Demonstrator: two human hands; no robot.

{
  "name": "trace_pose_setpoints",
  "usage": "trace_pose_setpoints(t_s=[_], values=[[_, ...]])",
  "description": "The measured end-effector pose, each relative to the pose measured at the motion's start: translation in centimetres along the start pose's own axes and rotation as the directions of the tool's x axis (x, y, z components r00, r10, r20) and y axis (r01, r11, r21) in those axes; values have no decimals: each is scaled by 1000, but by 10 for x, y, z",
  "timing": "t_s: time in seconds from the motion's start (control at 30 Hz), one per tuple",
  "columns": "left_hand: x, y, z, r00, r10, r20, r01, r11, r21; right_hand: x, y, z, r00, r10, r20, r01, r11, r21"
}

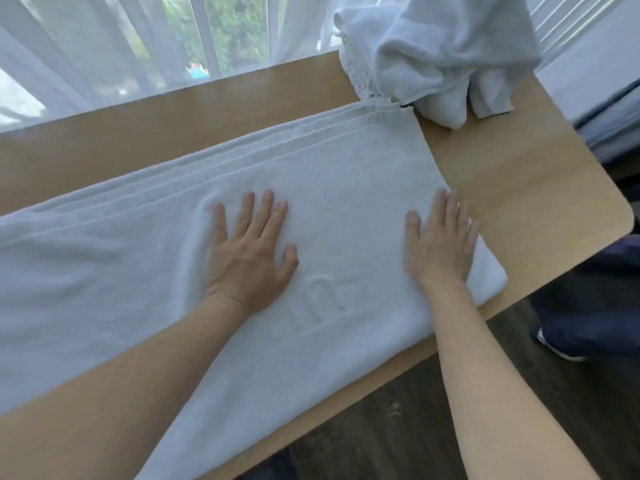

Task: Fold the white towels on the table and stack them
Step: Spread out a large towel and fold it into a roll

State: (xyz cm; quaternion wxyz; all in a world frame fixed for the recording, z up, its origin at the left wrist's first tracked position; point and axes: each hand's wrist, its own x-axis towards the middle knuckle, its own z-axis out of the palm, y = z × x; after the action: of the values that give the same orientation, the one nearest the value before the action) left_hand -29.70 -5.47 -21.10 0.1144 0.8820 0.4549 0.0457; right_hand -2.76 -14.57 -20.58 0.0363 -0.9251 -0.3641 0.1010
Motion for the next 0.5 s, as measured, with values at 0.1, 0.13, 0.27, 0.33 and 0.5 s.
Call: trace_pose_setpoints(t_s=[0.1, 0.13, 0.27, 0.33, 0.5], values=[[-10, 0, -4, 999, -4, -47, -3, 990, -140, -56, -32, 9, 952, -307, -8, 307, 950, 57], [-13, 2, -5, 999, -11, -46, 3, 985, -175, -78, -36, 15, 892, -451, 36, 450, 892, 42], [-56, 20, 8, 998, -60, 37, 63, 992, -105, -83, -22, 23, 886, -453, 98, 459, 887, -44], [-81, 32, 16, 993, -98, 64, 100, 994, -32, -75, -25, 23, 919, -390, 60, 393, 918, -52], [-89, 50, 25, 975, -219, 46, 218, 976, 22, -84, -32, 27, 920, -392, 2, 391, 919, -54]])
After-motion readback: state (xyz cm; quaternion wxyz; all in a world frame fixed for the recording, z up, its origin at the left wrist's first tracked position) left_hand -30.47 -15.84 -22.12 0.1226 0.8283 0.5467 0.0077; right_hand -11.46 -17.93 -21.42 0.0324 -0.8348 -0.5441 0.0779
